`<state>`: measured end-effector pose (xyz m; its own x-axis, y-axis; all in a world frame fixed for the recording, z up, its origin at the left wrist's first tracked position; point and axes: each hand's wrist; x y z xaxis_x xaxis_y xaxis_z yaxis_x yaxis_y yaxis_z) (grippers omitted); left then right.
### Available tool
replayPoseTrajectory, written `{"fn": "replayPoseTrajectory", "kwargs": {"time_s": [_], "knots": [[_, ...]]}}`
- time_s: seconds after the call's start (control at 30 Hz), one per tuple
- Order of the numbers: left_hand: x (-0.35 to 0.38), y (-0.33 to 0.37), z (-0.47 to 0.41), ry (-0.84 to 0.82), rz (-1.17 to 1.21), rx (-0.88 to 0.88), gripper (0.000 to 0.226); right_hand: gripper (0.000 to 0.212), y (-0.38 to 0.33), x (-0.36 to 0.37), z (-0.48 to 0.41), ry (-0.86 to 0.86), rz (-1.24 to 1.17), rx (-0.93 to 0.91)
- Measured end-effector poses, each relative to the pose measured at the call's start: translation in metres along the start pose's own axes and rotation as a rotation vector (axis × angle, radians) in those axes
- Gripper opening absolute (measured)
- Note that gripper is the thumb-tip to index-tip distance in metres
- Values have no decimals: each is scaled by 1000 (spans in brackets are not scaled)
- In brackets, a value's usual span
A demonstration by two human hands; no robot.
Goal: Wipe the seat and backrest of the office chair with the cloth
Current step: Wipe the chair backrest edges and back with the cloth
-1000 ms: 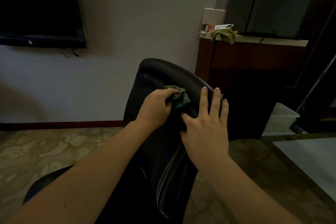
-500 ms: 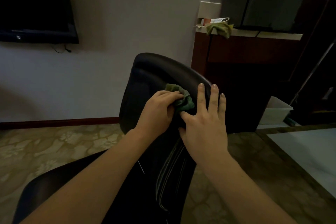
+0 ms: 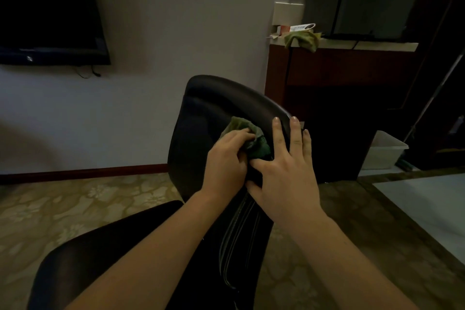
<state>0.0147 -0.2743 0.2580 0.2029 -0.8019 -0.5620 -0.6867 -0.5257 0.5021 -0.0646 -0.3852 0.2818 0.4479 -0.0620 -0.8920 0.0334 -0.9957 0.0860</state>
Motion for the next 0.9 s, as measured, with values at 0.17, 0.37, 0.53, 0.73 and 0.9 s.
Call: {"fn": "replayPoseTrajectory", "kwargs": {"time_s": [0.17, 0.37, 0.53, 0.73, 0.9], "knots": [[-18, -9, -2, -126, -41, 72, 38, 19, 12, -15, 7, 29, -393, -107], [-19, -7, -12, -98, -76, 32, 40, 31, 13, -38, 35, 41, -1020, 43], [-5, 0, 3, -28, -57, 51, 40, 43, 17, -34, 48, 57, -1669, 247], [-1, 11, 20, -41, -72, 86, 39, 61, 23, -33, 46, 59, -2029, 309], [-10, 12, 30, -117, -92, 172, 37, 29, 31, -33, 43, 25, -1957, 432]]}}
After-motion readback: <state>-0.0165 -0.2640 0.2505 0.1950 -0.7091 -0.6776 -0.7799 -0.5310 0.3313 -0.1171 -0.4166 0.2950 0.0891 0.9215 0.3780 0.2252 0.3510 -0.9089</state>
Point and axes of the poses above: each hand's wrist, its own z-axis away from the middle knuckle, its own x-axis out of the palm, y = z × x, and after that the axes turned 8 degrees about -y, right-handed
